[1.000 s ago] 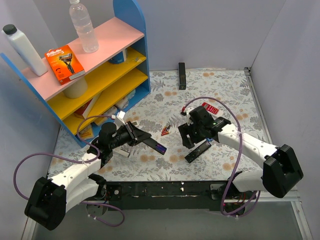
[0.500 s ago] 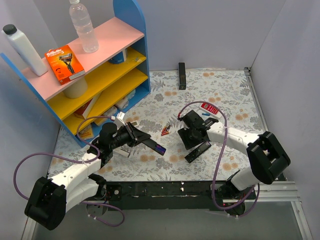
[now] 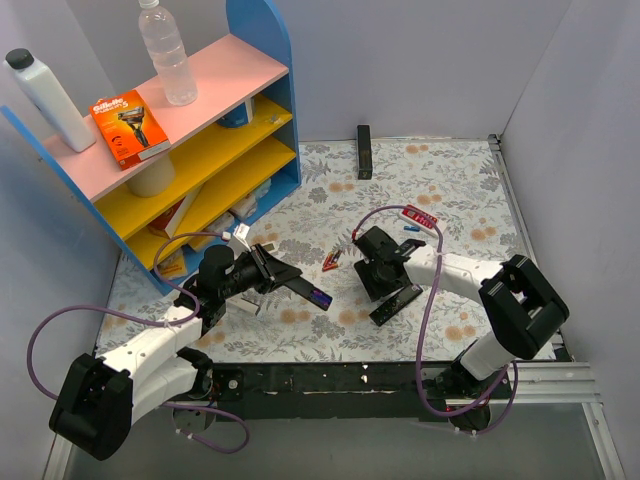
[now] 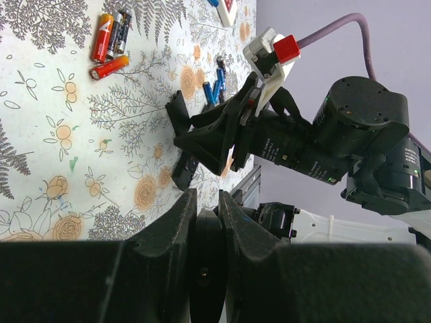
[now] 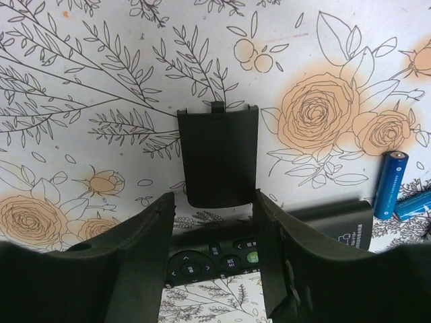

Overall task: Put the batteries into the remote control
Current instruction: Pick up the battery cover at the center of the board.

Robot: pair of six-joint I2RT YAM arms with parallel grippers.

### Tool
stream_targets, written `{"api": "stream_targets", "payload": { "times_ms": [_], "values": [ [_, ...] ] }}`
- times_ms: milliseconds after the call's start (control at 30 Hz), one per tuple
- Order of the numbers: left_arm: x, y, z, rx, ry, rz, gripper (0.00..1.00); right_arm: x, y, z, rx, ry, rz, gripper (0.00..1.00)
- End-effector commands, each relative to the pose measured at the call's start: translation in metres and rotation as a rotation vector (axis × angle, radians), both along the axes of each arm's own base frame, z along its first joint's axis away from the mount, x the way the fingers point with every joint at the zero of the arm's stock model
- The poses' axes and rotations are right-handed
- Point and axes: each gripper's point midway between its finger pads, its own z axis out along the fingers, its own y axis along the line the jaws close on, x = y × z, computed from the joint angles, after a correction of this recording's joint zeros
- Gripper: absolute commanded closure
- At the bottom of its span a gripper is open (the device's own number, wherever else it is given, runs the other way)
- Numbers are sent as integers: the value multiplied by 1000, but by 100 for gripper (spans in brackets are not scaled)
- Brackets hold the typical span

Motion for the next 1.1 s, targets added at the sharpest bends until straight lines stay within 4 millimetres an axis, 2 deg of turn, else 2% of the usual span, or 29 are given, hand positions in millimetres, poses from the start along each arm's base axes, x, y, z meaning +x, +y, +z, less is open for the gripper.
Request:
{"api": "stream_targets", "payload": {
  "times_ms": [0,467,667,700,833,1000,1033,1067],
  "values": [
    [6,-4,23,-31,-54,-9,100,-5,-10,-17,-43,13,-32,44],
    [5,-5,22,-43,-43,-12,100,-10,-22,-34,-145,10,-54,47],
    [6,-5,22,-45,-43,-13,100,-11,-19,-35,-151,8,-38,65],
    [5,-5,21,-44,-40,-13,100,-10,-18,-33,-145,5,-32,71],
    [5,-5,17,-47,-33,-12,100,-7,-10,-22,-111,-14,10,80],
    [6,-6,16,-55,-25,-15,100,-6,-5,-7,-86,-23,44,76],
    [6,-6,17,-58,-27,-14,100,-5,-2,-4,-74,-29,51,65],
    [6,-6,17,-57,-28,-15,100,-4,-1,-1,-70,-34,58,59]
  ]
}}
